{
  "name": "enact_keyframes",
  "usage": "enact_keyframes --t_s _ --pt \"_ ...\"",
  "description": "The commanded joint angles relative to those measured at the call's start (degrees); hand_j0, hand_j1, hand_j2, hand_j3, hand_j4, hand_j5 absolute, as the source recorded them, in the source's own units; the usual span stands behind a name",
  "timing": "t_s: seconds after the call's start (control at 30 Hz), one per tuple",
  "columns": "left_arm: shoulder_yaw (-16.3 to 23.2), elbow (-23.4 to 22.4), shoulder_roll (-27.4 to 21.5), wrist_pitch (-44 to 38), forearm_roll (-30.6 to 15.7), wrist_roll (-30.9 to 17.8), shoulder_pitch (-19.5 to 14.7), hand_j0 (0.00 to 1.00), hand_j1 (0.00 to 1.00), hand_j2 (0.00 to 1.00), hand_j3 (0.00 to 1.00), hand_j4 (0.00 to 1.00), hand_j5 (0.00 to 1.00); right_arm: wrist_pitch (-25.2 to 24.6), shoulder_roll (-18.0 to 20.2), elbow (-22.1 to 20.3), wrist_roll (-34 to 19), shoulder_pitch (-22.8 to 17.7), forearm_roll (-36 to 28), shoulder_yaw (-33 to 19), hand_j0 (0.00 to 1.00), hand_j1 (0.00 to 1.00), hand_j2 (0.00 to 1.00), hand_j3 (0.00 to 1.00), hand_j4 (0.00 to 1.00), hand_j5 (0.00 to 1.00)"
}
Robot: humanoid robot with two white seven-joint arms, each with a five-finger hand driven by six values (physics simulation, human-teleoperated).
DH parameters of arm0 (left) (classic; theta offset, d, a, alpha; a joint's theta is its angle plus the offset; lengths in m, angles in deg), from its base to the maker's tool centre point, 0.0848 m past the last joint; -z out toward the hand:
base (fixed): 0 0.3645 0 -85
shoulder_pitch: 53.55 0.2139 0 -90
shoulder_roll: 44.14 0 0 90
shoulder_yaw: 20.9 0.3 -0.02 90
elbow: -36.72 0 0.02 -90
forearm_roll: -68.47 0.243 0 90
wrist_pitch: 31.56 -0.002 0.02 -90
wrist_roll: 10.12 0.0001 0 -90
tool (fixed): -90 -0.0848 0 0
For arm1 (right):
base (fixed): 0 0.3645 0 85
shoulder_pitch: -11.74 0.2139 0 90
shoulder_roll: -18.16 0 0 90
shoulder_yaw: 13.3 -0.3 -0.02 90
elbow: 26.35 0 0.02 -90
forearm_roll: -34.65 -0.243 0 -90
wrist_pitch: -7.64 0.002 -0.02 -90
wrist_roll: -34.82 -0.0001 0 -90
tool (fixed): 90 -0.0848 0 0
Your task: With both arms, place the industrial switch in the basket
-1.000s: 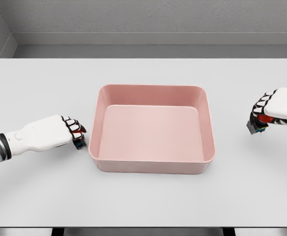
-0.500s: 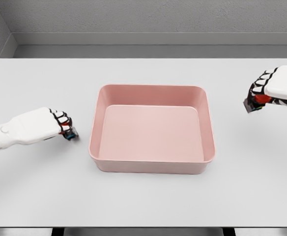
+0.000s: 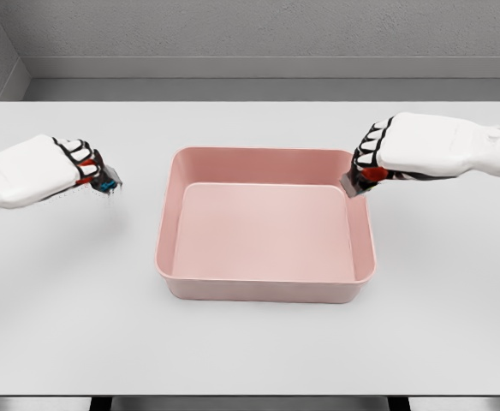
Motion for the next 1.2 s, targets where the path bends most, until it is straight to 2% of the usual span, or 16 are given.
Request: enact_keyframes --t_s 0.0,0.17,0.27,0.3,0.33,0.5,0.6,0.7,0.73,0.83,0.93,0.97,1.03,1.17 --pt "-0.4 0.0 0.2 0.0 -1.6 0.0 -0.2 0.25 0.25 0.25 0.25 0.25 0.25 -0.2 -2.1 0.0 0.0 0.2 -0.6 4.0 0.55 0.55 0.55 0.55 0.55 0.55" --pt "0.0 0.1 1.7 0.0 -3.8 0.1 -2.9 0.25 0.25 0.25 0.25 0.25 0.25 -0.2 -5.6 0.0 0.0 4.0 -0.7 9.5 0.55 0.55 0.55 0.55 0.55 0.55" --pt "0.6 0.4 3.3 0.0 -4.1 0.1 -4.5 0.25 0.25 0.25 0.25 0.25 0.25 -0.2 -7.0 0.0 0.0 5.5 -0.6 12.1 0.60 0.60 0.60 0.60 0.60 0.60" --pt "0.7 0.4 3.8 0.0 -4.1 0.0 -4.7 0.25 0.25 0.25 0.25 0.25 0.25 -0.2 -7.1 0.0 0.0 5.7 -0.6 12.1 0.86 0.86 0.86 0.86 0.86 0.86" --pt "0.7 0.5 5.2 0.0 -4.1 0.0 -4.8 0.25 0.25 0.25 0.25 0.25 0.25 -0.2 -7.3 0.0 0.0 5.7 -0.6 12.1 1.00 1.00 1.00 1.00 1.00 1.00" --pt "1.1 0.7 8.8 0.0 -4.2 0.1 -5.6 0.25 0.25 0.25 0.25 0.25 0.25 -0.2 -7.2 0.0 0.0 5.7 -0.6 12.1 1.00 1.00 1.00 1.00 1.00 1.00" --pt "3.3 0.8 10.7 0.0 -4.5 0.1 -7.5 0.25 0.25 0.25 0.25 0.25 0.25 -0.2 -7.1 0.0 0.0 5.7 -0.6 11.9 1.00 1.00 1.00 1.00 1.00 1.00" --pt "4.1 0.8 11.7 0.0 -4.5 0.3 -7.7 0.25 0.25 0.25 0.25 0.25 0.25 -0.2 -6.6 0.0 0.0 5.7 -0.6 11.3 1.00 1.00 1.00 1.00 1.00 1.00" --pt "5.8 0.8 12.6 0.0 -4.5 0.3 -8.5 0.25 0.25 0.25 0.25 0.25 0.25 -0.2 -6.4 0.1 0.0 5.7 -0.7 10.5 1.00 1.00 1.00 1.00 1.00 1.00" --pt "8.3 0.8 13.6 0.0 -4.4 0.3 -9.3 0.25 0.25 0.25 0.25 0.25 0.25 -0.2 -3.3 0.1 0.0 4.9 -3.1 6.2 1.00 1.00 1.00 1.00 1.00 1.00" --pt "11.0 0.8 14.0 0.0 -4.4 0.3 -10.2 0.25 0.25 0.25 0.25 0.25 0.25 -0.2 -0.3 0.1 0.0 4.5 -3.2 5.4 1.00 1.00 1.00 1.00 1.00 1.00" --pt "11.7 0.8 14.1 0.0 -4.4 0.2 -10.5 0.25 0.25 0.25 0.25 0.25 0.25 -0.2 0.6 0.1 0.0 3.6 -3.3 4.2 1.00 1.00 1.00 1.00 1.00 1.00" --pt "12.9 0.8 14.7 0.0 -4.3 -0.1 -10.7 0.26 0.26 0.26 0.26 0.26 0.26 -0.2 2.8 0.1 0.0 -2.0 -3.5 -0.9 1.00 1.00 1.00 1.00 1.00 1.00" --pt "15.4 0.8 14.7 0.0 -3.4 -0.2 -12.2 0.27 0.27 0.27 0.27 0.27 0.27 -0.2 5.5 0.2 0.0 -9.4 -3.5 -7.2 1.00 1.00 1.00 1.00 1.00 1.00"
